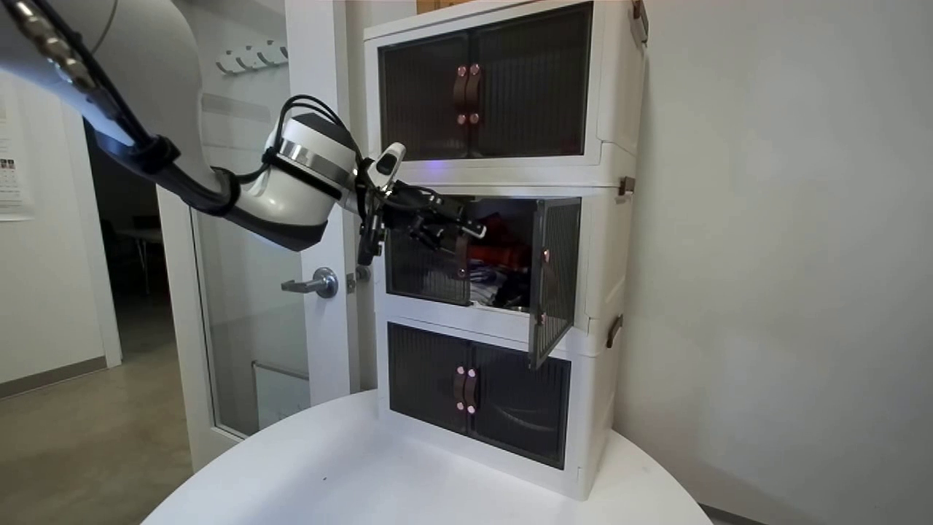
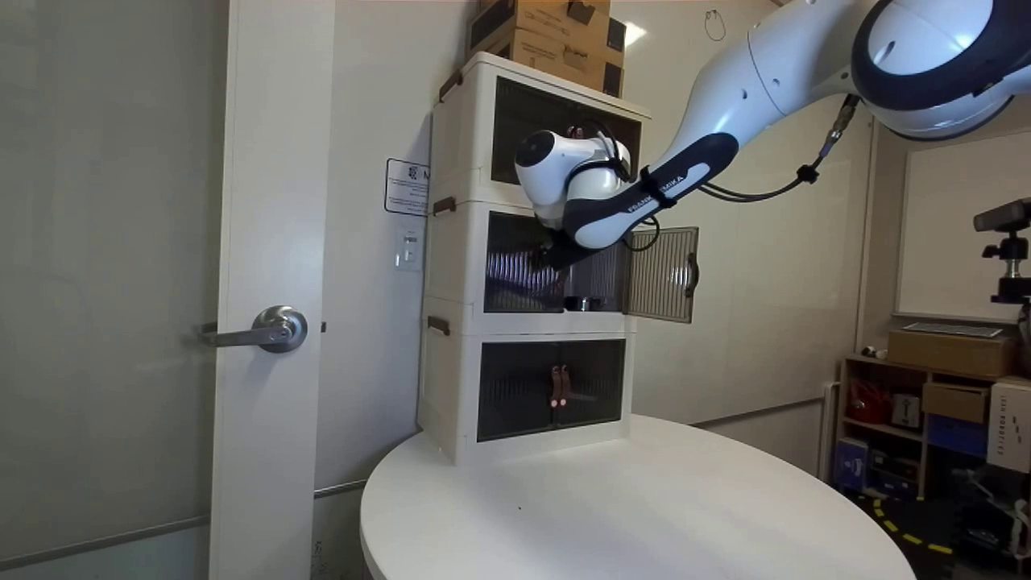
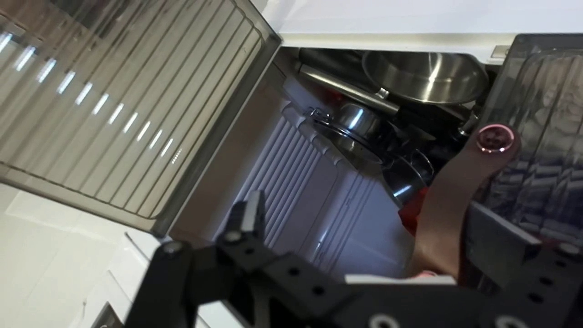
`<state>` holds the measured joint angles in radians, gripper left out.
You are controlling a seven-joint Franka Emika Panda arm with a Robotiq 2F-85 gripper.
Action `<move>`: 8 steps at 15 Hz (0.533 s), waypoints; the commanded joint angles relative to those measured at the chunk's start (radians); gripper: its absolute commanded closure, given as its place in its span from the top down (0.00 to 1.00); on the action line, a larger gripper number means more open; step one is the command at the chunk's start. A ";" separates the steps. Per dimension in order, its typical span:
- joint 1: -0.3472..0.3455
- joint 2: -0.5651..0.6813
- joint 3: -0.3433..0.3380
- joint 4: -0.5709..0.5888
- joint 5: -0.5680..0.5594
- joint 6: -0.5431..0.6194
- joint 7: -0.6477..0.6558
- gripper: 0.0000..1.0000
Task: Open the doors of the second cabinet
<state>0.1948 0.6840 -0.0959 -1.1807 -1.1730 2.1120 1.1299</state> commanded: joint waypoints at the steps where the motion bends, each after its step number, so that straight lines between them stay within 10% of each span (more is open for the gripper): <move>1: 0.001 -0.009 -0.003 -0.014 0.003 -0.057 0.001 1.00; 8: 0.010 -0.040 0.023 -0.062 0.034 -0.103 0.001 1.00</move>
<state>0.2016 0.6778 -0.0823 -1.1851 -1.1627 2.0582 1.1299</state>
